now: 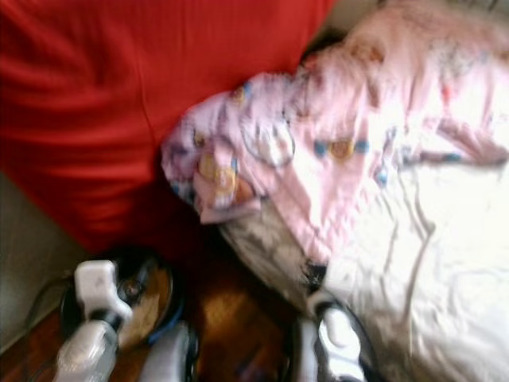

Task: Clean up the room

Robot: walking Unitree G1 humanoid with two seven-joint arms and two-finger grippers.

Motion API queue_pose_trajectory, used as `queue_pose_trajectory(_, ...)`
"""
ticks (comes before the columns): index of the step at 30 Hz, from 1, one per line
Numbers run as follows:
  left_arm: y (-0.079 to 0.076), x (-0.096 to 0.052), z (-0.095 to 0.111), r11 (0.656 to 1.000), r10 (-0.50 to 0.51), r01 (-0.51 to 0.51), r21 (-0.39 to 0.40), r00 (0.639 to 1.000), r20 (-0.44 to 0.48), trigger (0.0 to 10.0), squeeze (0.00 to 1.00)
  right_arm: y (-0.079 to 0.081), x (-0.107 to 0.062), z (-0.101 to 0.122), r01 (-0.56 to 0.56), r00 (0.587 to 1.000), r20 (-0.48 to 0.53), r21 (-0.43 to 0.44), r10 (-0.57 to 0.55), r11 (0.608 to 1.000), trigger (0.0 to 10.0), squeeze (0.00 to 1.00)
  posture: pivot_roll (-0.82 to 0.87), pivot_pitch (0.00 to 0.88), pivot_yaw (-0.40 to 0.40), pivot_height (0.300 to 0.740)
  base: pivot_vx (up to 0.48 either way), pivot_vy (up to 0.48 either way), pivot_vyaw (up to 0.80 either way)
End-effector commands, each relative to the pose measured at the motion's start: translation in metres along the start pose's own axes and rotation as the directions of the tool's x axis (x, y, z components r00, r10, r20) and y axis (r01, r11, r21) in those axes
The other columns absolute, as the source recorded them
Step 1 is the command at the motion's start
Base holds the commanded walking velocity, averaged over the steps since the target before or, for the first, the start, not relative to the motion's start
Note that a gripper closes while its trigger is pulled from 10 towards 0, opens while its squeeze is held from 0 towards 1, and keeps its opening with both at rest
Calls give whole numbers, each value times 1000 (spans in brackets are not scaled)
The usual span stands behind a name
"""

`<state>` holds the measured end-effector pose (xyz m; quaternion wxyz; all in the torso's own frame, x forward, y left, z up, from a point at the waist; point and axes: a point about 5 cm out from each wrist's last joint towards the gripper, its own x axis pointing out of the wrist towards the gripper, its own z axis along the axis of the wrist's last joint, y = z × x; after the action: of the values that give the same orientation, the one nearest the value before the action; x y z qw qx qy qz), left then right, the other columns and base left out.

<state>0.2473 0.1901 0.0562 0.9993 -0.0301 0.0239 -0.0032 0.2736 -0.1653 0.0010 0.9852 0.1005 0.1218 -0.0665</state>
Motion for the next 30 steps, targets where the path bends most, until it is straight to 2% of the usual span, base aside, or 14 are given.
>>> queue_pose_trajectory(1, 9, -8, -8, 1000, 28, -28, 4, 999, -42, 10000, 0, 3, -2, -5, 4, 1000, -17, 7, -4, 1000, 10000, 0, 99, 225, -3, 612, 292, 0, 0)
queue_pose_trajectory(5, 10, -9, -7, 1000, 30, -30, 5, 999, -39, 10000, 0, 4, 5, 2, -9, 1000, -14, 9, 9, 1000, 10000, 0, 103, 233, 1, 612, 72, 0, 0)
queue_pose_trajectory(6, 10, -9, -7, 1000, 31, -30, 5, 999, -39, 10000, 0, 5, 6, 3, -15, 1000, -16, 8, 16, 1000, 10000, 102, 103, 234, 1, 612, 0, 0, 0)
queue_pose_trajectory(8, 10, -9, -7, 1000, 30, -30, 6, 999, -40, 10000, 0, 6, 9, 7, -26, 1000, -10, 11, 26, 1000, 10000, 1000, 108, 238, 2, 612, 0, 0, 0)
queue_pose_trajectory(17, 10, -14, -6, 1000, 29, -29, 6, 999, -42, 10000, 0, 3, 22, 19, 0, 999, -33, -12, 0, 1000, 10000, 1000, 126, 262, 5, 612, 0, 0, 0)
queue_pose_trajectory(18, 10, -16, -6, 1000, 28, -28, 7, 999, -42, 10000, 0, 3, 23, 19, -2, 999, -47, -18, 1, 1000, 10000, 784, 133, 271, 7, 612, 0, 0, 0)
queue_pose_trajectory(19, 10, -17, -5, 1000, 27, -27, 8, 999, -41, 10000, 0, 2, 25, 20, 4, 998, -64, -32, -6, 999, 10000, 737, 136, 276, 8, 612, 0, 0, 0)
queue_pose_trajectory(21, 10, -18, -4, 1000, 27, -26, 9, 999, -40, 10000, 0, 0, 26, 20, 15, 997, -78, -46, -19, 999, 10000, 0, 143, 287, 11, 612, 0, 0, 0)
queue_pose_trajectory(23, 10, -21, -3, 1000, 26, -25, 11, 999, -39, 10000, 0, -1, 27, 20, 25, 995, -90, -52, -29, 998, 10000, 0, 153, 296, 11, 612, 0, 0, 0)
queue_pose_trajectory(24, 10, -22, -2, 1000, 25, -25, 12, 999, -39, 10000, 0, -2, 28, 21, 28, 995, -96, -40, -32, 999, 10000, 267, 159, 303, 13, 612, 0, 0, 0)
queue_pose_trajectory(25, 10, -24, -1, 1000, 25, -25, 13, 999, -39, 10000, 0, -3, 29, 22, 30, 995, -98, -30, -33, 999, 10000, 267, 161, 307, 13, 612, 0, 0, 0)
queue_pose_trajectory(26, 10, -27, 0, 1000, 26, -25, 16, 999, -39, 10000, 0, -4, 30, 23, 32, 994, -101, -24, -34, 999, 10000, 1000, 167, 319, 15, 612, 0, 0, 0)
queue_pose_trajectory(29, 10, -29, 3, 999, 26, -26, 19, 999, -38, 10000, 0, -4, 32, 25, 36, 994, -104, -22, -38, 999, 10000, 1000, 172, 329, 17, 612, 0, 0, 0)
queue_pose_trajectory(30, 9, -31, 7, 1000, 25, -24, 21, 999, -35, 10000, 0, -3, 33, 26, 21, 993, -115, -12, -22, 1000, 10000, 0, 186, 355, 23, 612, 0, 0, 0)
